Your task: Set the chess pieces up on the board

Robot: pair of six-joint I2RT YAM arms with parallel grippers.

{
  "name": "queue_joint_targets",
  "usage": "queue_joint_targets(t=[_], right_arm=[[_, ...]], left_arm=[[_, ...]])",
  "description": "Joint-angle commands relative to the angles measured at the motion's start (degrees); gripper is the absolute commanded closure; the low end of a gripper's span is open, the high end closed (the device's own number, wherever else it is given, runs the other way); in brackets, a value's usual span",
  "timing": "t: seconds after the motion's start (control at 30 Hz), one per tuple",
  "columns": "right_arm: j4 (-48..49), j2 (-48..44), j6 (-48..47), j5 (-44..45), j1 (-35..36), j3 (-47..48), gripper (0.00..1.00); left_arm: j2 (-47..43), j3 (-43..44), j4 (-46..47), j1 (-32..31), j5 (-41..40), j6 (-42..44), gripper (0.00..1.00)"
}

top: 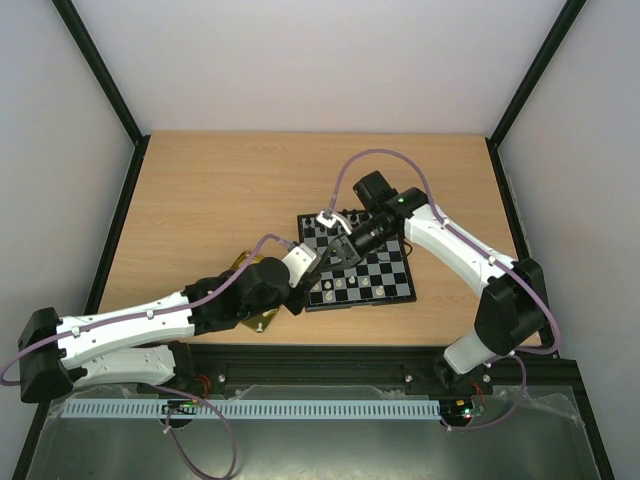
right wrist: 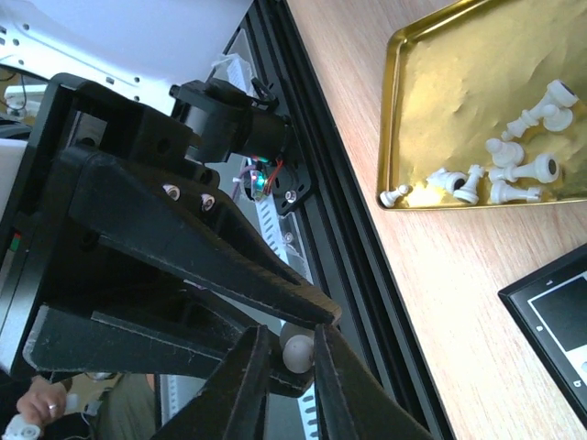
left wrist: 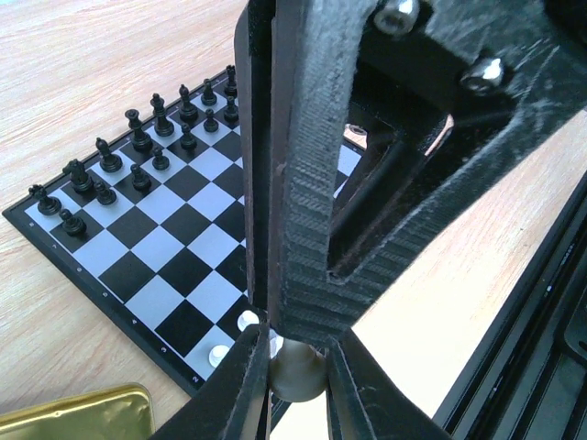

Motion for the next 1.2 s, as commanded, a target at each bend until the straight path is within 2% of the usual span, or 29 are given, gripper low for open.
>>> queue_joint_targets(t=[0.0,0.17,0.2,0.43,0.57,0.77,0.9,1.0,1.17], right_arm=[[-2.9,1.0,-0.7,-1.1,0.8,1.2,0.86],[-2.7,0.1,-1.2,1.3,0.8,0.9,0.92],[-2.4,-0.2,-1.1,2.3,0.8,0.8,0.93],[0.7,-2.9,-1.7,12.3,0.0,-1.5,0.95],[3.0,-4.7,-2.3,15.9,-2.2,-4.7,0.95],[9.0,-9.3,-3.5,28.8,-5.8,-12.2,0.96],[13.2,-11.7,-4.5,36.7,-8.6,-16.9,0.98],[16.0,-13.2,-5.2,41.5,-10.2,-20.2,0.98],[19.0,-13.9,-6.3,46.3,-10.9,-24.4,0.98]], left_arm=[[-0.6,0.8,1.4,-0.5,-1.7,0.7,0.9],[-0.6,0.8,0.9,-0.5,-4.8,-0.1,0.89],[-0.6,0.8,0.7,-0.5,-5.5,-0.3,0.87],[-2.0,1.4,-2.9,-0.5,-11.7,-2.9,0.43],[-5.2,1.3,-5.6,-0.4,-15.2,-5.1,0.3],[-12.3,0.3,-8.8,0.7,-21.5,-8.6,0.02],[-16.2,-0.8,-10.8,3.0,-24.2,-9.5,0.01],[-17.1,-1.5,-12.8,7.0,-25.2,-10.2,0.01],[-15.2,-1.9,-14.3,13.2,-20.7,-11.3,0.01]])
